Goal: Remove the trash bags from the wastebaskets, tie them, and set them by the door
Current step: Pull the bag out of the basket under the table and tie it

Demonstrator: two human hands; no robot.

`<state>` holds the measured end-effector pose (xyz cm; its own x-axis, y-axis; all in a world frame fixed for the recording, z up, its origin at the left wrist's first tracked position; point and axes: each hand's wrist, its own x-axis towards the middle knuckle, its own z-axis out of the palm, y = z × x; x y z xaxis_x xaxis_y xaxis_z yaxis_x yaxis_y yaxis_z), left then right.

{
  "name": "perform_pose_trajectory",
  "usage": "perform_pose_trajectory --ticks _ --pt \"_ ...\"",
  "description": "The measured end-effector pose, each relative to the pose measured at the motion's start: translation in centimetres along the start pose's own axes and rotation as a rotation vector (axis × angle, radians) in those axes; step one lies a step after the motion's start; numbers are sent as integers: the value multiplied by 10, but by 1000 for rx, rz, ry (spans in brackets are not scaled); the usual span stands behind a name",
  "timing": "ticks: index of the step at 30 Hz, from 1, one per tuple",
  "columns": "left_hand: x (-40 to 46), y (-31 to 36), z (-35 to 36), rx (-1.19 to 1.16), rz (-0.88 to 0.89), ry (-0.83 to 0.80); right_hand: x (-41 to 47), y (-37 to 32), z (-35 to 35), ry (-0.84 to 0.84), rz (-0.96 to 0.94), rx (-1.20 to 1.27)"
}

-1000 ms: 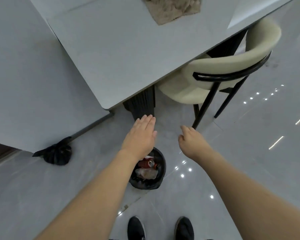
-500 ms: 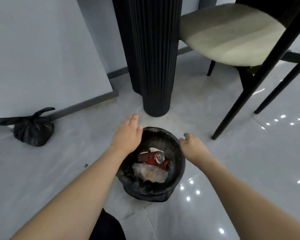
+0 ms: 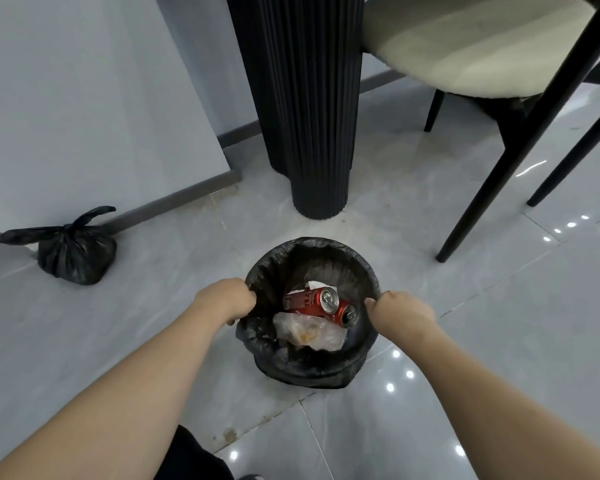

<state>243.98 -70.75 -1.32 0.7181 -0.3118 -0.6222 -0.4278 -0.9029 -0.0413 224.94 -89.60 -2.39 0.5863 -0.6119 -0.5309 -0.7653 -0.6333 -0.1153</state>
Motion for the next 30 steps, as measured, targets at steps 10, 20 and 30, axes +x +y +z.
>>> perform_pose_trajectory --ticks 10,20,30 --pt "7 3 -2 -28 -19 97 8 -4 -7 21 -58 -67" --pt "2 11 -25 -384 -68 276 17 5 -39 56 -169 266" --pt "-14 20 -51 -1205 -60 204 13 -14 -62 176 -170 858"
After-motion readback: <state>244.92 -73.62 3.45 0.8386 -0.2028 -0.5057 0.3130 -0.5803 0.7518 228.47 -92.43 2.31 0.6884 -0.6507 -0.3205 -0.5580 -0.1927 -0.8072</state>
